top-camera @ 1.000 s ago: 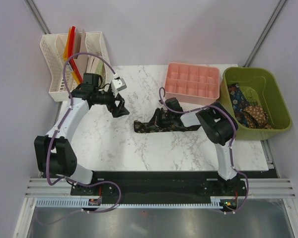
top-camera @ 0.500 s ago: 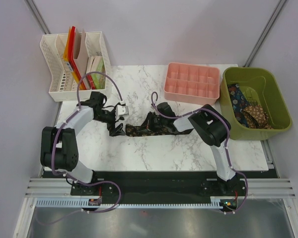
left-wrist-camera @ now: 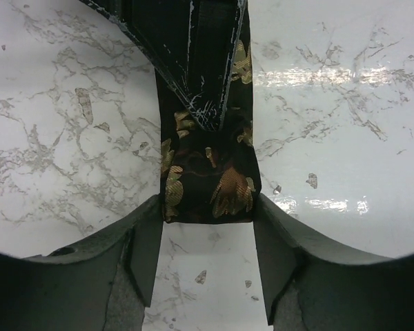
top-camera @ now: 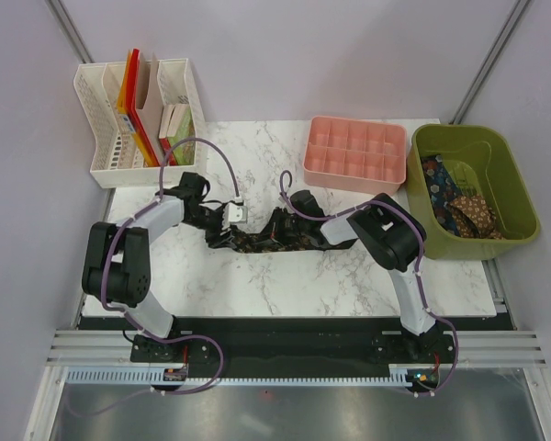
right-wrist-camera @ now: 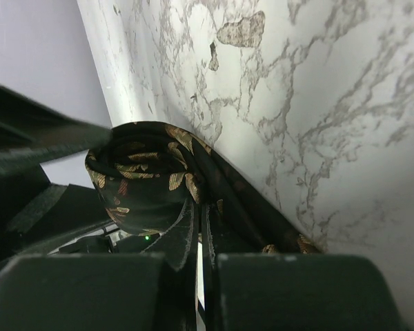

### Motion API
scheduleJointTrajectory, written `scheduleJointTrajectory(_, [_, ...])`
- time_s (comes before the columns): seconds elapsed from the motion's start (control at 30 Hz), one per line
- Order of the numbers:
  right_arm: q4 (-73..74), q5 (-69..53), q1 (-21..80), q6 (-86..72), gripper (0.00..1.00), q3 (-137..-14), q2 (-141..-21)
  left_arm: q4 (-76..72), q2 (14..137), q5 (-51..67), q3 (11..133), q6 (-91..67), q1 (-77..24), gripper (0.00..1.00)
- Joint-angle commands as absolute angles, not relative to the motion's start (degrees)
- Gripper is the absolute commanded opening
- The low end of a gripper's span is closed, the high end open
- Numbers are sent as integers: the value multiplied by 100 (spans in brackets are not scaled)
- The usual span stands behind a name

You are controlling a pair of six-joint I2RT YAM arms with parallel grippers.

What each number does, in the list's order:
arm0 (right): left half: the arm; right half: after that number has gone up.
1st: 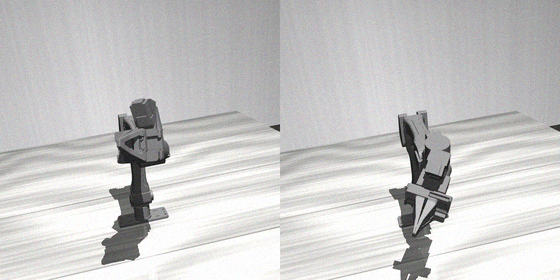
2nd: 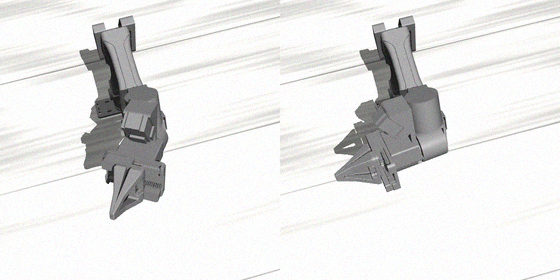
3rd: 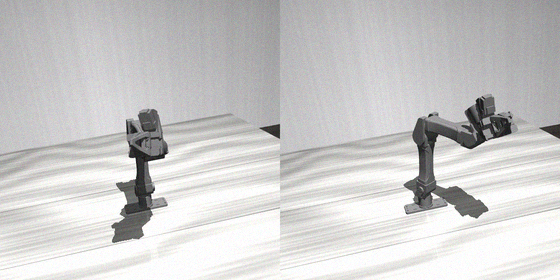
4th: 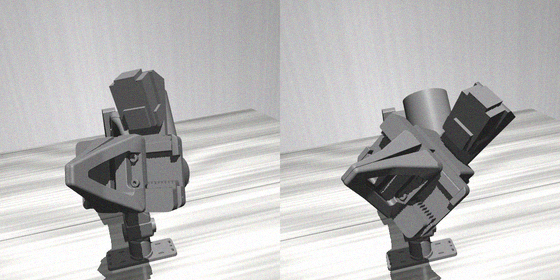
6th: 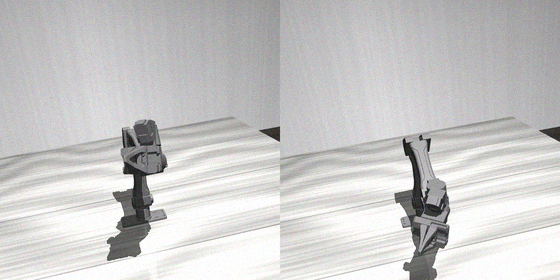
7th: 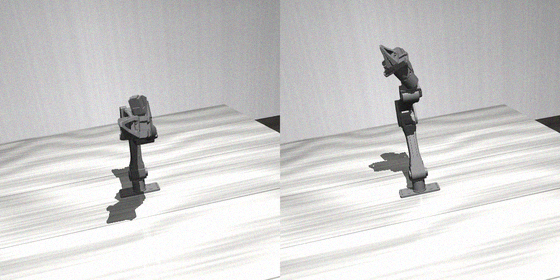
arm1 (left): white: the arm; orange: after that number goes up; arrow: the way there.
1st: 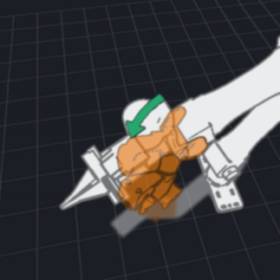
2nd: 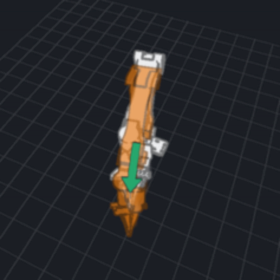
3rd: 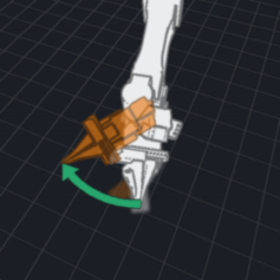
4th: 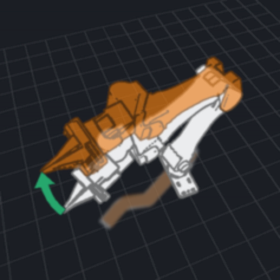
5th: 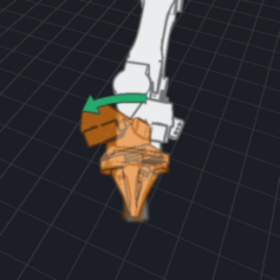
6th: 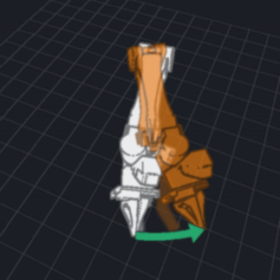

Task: Roll the ties
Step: Roll the tie at the center of the board.

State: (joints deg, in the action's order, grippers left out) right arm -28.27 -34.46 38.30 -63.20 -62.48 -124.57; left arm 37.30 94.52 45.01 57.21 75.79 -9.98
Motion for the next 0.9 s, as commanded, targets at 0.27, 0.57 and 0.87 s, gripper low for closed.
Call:
scheduleJointTrajectory(0.27, [-2514,-3067,3894,-6231,0,-6108,-12744,3604,9167,4386,5827,6971,-1994,47])
scheduleJointTrajectory(0.57, [-2637,-3173,3885,-6407,1,-6073,-12665,3604,10160,3490,6433,5854,-2531,47])
scheduleJointTrajectory(0.87, [-2768,-3436,3841,-6574,10,-6064,-12481,3349,10520,2593,6328,5283,-2602,47])
